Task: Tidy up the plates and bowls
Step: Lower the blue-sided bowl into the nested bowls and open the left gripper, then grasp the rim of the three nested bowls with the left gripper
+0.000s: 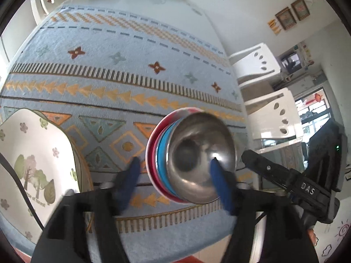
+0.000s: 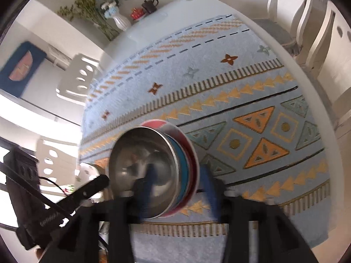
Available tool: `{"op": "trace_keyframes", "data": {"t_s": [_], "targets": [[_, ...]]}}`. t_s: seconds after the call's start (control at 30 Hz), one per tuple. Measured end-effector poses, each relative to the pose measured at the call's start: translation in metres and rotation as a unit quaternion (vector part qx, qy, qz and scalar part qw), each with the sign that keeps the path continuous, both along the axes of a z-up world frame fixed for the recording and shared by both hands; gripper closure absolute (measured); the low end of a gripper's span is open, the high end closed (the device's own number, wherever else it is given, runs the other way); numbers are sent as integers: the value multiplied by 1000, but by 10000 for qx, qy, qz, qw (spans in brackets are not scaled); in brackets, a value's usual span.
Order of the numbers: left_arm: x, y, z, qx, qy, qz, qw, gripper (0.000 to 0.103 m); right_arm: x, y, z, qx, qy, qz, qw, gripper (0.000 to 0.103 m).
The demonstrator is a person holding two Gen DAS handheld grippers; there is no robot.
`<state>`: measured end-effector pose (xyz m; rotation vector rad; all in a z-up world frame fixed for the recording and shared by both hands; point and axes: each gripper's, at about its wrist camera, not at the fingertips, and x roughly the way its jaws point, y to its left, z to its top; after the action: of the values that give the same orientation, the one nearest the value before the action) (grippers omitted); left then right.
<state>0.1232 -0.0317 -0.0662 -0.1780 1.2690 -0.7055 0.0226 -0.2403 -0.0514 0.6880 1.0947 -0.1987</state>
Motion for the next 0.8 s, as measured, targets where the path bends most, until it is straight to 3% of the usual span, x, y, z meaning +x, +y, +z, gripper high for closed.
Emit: {"op": "trace_keyframes", "data": {"t_s": [0.13,0.47,0.63,0.8], "targets": [[4,5,1,17,57,232,9997,32,0,-5,-1,186,-179,176,9995,38],[1,9,-32,72,569,666,9961,32,3,-17,-29,437,299,525,9972,38],[-3,0,-26,463,158,671,9965,32,18,-12,-32,320,422,808,9953,38],[-8,-1,-7,768,-356,741,9937,33,25,-8,-20,-143,363,961,9946,38]]}}
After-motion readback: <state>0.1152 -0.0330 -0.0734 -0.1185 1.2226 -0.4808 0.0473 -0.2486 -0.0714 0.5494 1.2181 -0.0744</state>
